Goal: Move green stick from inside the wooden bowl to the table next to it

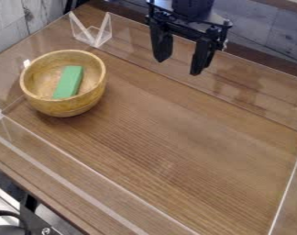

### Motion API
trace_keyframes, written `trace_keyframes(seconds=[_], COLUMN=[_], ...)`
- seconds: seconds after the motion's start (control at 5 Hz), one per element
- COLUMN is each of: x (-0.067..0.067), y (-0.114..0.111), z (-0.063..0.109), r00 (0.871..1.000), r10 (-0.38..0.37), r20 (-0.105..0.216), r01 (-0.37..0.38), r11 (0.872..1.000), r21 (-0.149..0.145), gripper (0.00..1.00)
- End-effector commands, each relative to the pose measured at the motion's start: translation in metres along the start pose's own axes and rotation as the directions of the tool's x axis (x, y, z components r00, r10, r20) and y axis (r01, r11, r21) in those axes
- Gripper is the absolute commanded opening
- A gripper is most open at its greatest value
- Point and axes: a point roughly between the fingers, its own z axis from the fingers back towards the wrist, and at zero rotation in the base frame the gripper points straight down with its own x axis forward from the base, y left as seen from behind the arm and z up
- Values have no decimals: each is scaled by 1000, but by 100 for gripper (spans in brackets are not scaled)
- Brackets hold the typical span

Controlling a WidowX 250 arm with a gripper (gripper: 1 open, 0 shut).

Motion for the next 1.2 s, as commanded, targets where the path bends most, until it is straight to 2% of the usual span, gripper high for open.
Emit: trace_keyframes(seconds=[0.0,0.2,0.4,0.6,1.0], x=[-6,-24,-41,-49,-52], y=[11,29,62,98,152], z=[-2,-4,-1,3,-1], r00=[1000,1000,999,998,994], r10=[3,6,-4,-5,41], r20=[0,16,42,65,102], r01=[-3,-7,3,3,-46], r11=[1000,1000,1000,1000,998], r21=[2,13,17,24,47], gripper=[100,100,100,100,100])
